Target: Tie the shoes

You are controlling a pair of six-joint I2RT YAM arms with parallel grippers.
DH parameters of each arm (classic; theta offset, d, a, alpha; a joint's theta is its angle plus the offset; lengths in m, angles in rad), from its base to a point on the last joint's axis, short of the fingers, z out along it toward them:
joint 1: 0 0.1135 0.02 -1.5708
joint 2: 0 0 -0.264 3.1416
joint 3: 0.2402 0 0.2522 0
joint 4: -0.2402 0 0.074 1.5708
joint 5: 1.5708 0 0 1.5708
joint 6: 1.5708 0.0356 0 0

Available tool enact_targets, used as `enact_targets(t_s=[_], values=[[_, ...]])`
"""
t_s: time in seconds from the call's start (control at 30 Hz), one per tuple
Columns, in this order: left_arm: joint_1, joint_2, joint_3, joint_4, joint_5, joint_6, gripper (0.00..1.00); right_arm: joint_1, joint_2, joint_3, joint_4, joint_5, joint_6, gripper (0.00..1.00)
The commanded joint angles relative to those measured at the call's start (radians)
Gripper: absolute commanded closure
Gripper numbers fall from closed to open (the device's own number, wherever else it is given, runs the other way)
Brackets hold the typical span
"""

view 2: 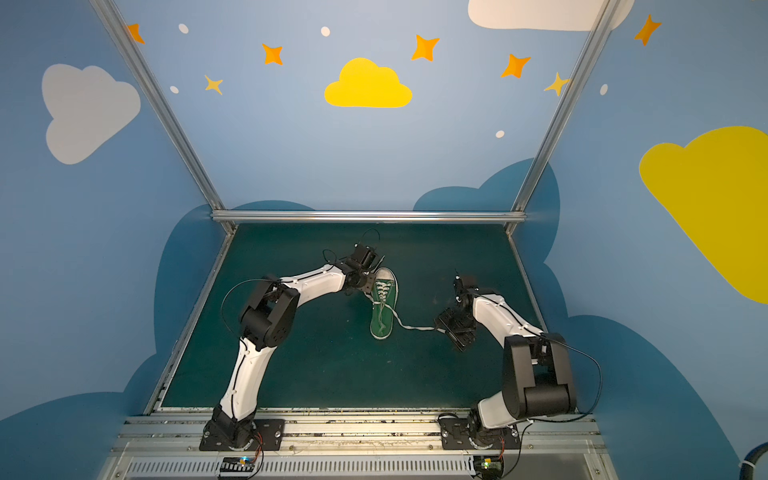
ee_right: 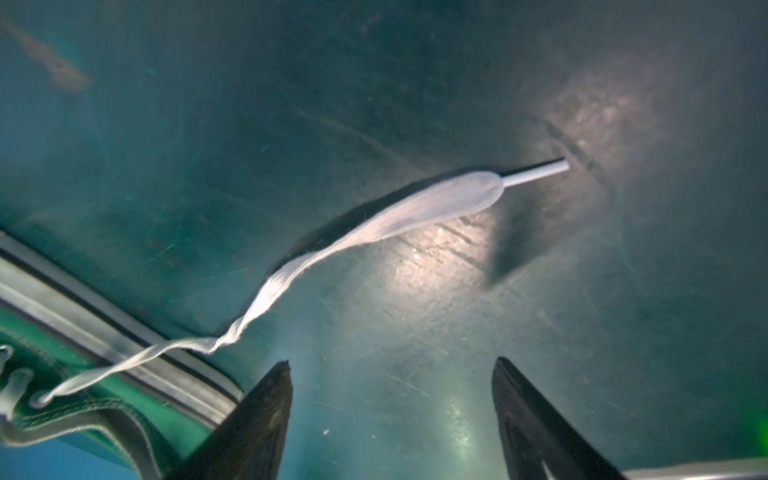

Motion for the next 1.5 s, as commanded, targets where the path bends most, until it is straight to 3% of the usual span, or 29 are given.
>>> enact_targets(t_s=[0.0, 0.7, 1.03, 1.2, 1.4, 1.47], values=[[0.001, -0.03, -0.03, -0.017, 0.001, -0.013, 0.92, 0.003, 0.023, 0.016, 0.002, 0.02, 0.031, 0.26], [0.023, -0.293, -0.263, 0.047, 0.025, -0.138, 0.96, 0.058, 0.18, 0.155, 0.029, 0.072, 0.071, 0.42], [0.035, -0.396, -0.403, 0.096, 0.111, -0.252, 0.95, 0.058, 0.242, 0.172, 0.036, 0.095, 0.059, 0.51], [0.03, -0.457, -0.484, 0.11, 0.112, -0.293, 0.96, 0.059, 0.264, 0.17, 0.045, 0.092, 0.049, 0.64], [0.029, -0.518, -0.545, 0.097, 0.117, -0.319, 0.96, 0.062, 0.252, 0.175, 0.054, 0.076, 0.033, 0.98], [0.031, -0.54, -0.571, 0.095, 0.122, -0.334, 0.96, 0.064, 0.23, 0.178, 0.059, 0.076, 0.019, 1.0]])
